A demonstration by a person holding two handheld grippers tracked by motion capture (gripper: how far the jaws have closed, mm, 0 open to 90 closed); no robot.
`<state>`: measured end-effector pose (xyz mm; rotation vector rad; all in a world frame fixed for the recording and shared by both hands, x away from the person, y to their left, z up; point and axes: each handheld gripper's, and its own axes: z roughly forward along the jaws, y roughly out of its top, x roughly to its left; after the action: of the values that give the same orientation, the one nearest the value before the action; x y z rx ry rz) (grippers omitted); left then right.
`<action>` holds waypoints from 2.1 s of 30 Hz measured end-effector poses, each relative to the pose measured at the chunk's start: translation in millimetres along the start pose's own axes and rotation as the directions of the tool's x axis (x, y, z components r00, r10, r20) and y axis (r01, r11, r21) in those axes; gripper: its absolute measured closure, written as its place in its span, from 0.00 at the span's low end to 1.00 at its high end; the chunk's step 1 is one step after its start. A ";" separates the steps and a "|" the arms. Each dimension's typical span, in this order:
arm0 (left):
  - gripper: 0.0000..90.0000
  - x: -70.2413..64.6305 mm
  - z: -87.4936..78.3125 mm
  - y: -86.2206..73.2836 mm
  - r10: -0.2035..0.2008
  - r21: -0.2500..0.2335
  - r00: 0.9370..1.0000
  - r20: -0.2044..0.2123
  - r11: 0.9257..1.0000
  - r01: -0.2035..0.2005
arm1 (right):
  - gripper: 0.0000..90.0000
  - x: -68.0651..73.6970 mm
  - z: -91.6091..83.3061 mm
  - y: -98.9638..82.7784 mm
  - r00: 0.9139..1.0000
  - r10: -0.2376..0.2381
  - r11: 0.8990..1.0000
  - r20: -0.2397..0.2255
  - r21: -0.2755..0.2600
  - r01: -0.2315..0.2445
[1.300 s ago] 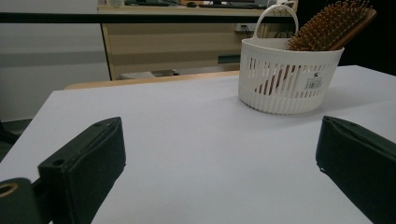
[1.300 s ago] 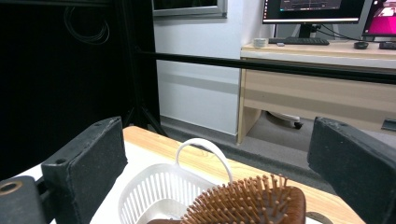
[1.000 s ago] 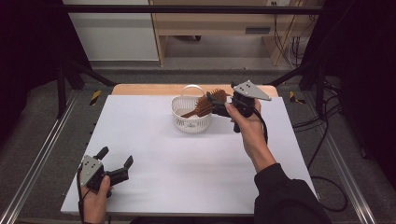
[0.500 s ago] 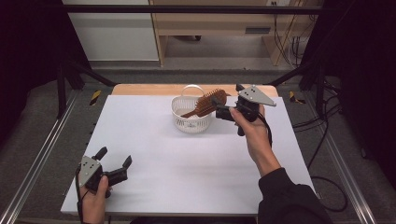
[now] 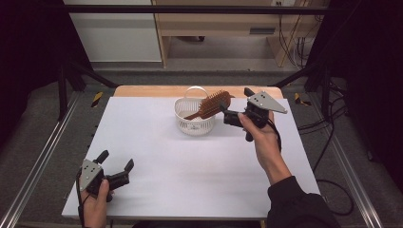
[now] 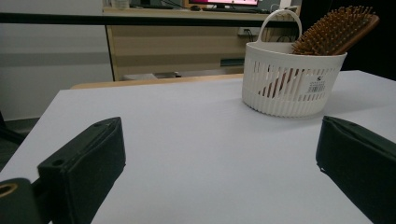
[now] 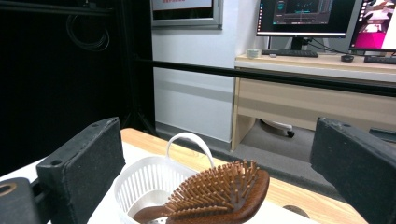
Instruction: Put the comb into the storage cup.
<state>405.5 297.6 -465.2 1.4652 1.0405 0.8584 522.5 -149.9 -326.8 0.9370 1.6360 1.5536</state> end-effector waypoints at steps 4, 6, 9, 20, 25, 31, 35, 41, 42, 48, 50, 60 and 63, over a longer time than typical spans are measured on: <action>0.02 0.1 0.0 0.0 -0.002 -0.004 1.000 -0.003 1.000 0.002 | 0.03 -2.9 -6.4 7.9 1.000 0.002 1.000 0.003 -0.021 -0.002; 0.02 0.0 0.5 -0.4 -0.003 -0.003 1.000 -0.001 1.000 0.003 | 0.03 -5.2 -10.7 12.0 1.000 0.000 1.000 0.003 -0.026 0.000; 0.02 0.2 -0.3 -1.3 0.004 -0.001 1.000 0.001 1.000 -0.004 | 0.03 -9.1 -16.6 16.6 1.000 -0.003 0.999 0.008 -0.033 0.004; 0.01 2.1 -1.9 0.6 0.000 -0.013 1.000 -0.004 1.000 0.000 | 0.03 -22.9 -29.9 18.2 0.999 0.036 0.998 0.029 -0.050 -0.035; 0.02 2.3 -1.5 -0.5 0.002 -0.005 1.000 -0.009 1.000 -0.002 | 0.03 -25.6 -34.9 19.2 0.999 0.024 0.998 0.034 -0.054 -0.022; 0.02 3.5 -3.0 0.4 -0.001 -0.011 1.000 -0.018 1.000 0.001 | 0.03 -33.8 -44.5 19.4 0.999 0.021 0.998 0.044 -0.054 -0.019; 0.02 4.0 -3.7 1.6 0.002 -0.015 1.000 -0.017 1.000 -0.002 | 0.03 -38.9 -49.6 14.6 0.999 0.014 0.999 0.052 -0.041 -0.012; 0.02 4.9 -4.1 1.1 -0.001 -0.011 1.000 -0.015 1.000 0.001 | 0.03 -47.1 -59.1 7.0 0.997 0.024 0.999 0.071 -0.043 -0.021; 0.02 4.9 -4.2 1.1 -0.001 -0.011 1.000 -0.015 1.000 0.001 | 0.03 -47.1 -59.1 7.0 0.997 0.024 0.999 0.071 -0.043 -0.021; 0.02 4.8 -4.9 1.4 -0.003 -0.011 1.000 -0.008 1.000 0.003 | 0.03 -50.3 -67.9 -2.2 0.997 0.022 0.999 0.075 -0.043 -0.018; 0.01 4.8 -5.3 1.5 -0.002 -0.011 1.000 -0.007 1.000 0.002 | 0.03 -50.9 -69.4 -3.6 0.997 0.022 0.999 0.076 -0.044 -0.019; 0.01 5.5 -8.8 2.6 -0.007 -0.020 1.000 0.005 1.000 0.007 | 0.03 -64.1 -90.4 -12.1 0.988 -0.007 0.998 0.154 -0.054 0.015; 0.01 5.2 -9.5 2.4 -0.002 -0.023 1.000 0.011 1.000 0.002 | 0.03 -69.8 -100.3 -15.7 0.986 0.005 0.998 0.166 -0.068 0.006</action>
<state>398.9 305.8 -461.6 1.4479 1.0206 0.8569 470.7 -261.2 -337.2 1.0005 1.4579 1.4802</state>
